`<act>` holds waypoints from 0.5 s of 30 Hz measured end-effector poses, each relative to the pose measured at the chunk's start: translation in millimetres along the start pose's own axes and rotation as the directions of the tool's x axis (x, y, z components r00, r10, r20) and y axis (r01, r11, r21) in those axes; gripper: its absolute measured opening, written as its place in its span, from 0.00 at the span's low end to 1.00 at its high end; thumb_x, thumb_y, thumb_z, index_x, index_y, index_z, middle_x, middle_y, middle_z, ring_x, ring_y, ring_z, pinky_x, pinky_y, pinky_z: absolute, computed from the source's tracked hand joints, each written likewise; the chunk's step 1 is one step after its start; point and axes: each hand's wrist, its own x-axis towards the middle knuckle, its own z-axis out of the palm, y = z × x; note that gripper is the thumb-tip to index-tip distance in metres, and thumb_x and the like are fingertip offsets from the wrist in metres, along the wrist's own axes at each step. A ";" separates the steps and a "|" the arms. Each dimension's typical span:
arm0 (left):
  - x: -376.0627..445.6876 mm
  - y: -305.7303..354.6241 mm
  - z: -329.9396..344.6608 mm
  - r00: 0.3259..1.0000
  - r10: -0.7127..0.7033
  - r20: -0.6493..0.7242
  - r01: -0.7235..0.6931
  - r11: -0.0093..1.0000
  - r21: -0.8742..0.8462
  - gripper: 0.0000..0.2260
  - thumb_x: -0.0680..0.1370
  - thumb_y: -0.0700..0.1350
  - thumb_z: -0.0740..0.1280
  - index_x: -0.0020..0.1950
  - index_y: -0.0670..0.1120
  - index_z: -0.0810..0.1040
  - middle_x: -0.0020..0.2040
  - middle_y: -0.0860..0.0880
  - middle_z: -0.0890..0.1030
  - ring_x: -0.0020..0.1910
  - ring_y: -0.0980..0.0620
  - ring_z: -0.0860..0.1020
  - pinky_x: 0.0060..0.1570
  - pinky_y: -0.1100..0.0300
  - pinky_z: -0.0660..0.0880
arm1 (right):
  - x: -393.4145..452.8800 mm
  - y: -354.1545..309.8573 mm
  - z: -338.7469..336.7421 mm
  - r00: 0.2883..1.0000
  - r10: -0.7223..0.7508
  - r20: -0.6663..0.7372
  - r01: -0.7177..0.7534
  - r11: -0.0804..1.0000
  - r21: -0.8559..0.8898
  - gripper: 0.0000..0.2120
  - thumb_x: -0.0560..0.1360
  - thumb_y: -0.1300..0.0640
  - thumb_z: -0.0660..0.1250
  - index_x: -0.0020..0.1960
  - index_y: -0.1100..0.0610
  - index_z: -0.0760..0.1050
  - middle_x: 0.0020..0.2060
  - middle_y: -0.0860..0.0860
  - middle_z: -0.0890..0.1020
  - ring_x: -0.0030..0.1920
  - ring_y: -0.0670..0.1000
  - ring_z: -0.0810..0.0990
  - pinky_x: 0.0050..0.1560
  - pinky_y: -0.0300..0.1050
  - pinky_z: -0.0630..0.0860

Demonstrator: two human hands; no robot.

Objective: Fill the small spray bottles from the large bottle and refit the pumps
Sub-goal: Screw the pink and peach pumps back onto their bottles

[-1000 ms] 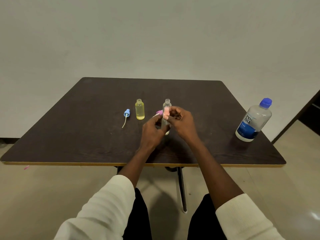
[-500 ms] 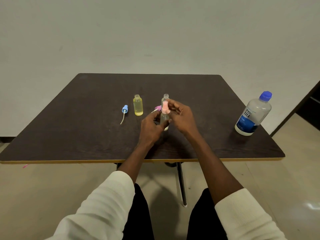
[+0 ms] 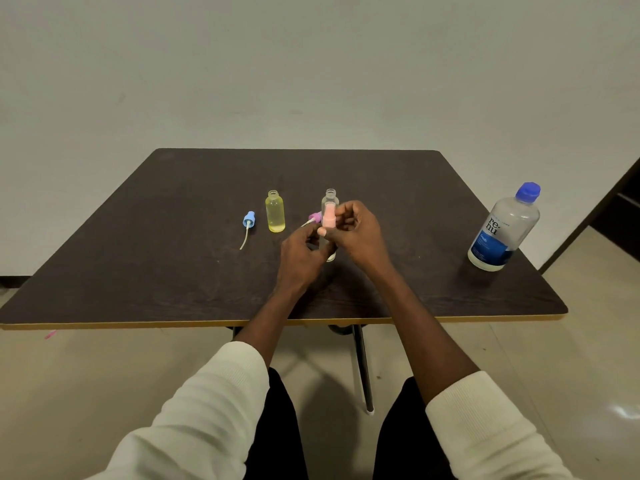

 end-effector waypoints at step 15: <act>-1.8 3.7 -1.3 1.000 0.002 0.008 -0.002 1.000 -0.002 0.15 0.75 0.46 0.74 0.61 0.47 0.81 0.48 0.53 0.84 0.47 0.54 0.81 0.47 0.53 0.80 | -1.1 -2.3 -2.0 0.999 0.017 0.049 -0.020 0.997 0.076 0.15 0.70 0.61 0.76 0.54 0.56 0.75 0.46 0.47 0.82 0.50 0.47 0.82 0.51 0.43 0.80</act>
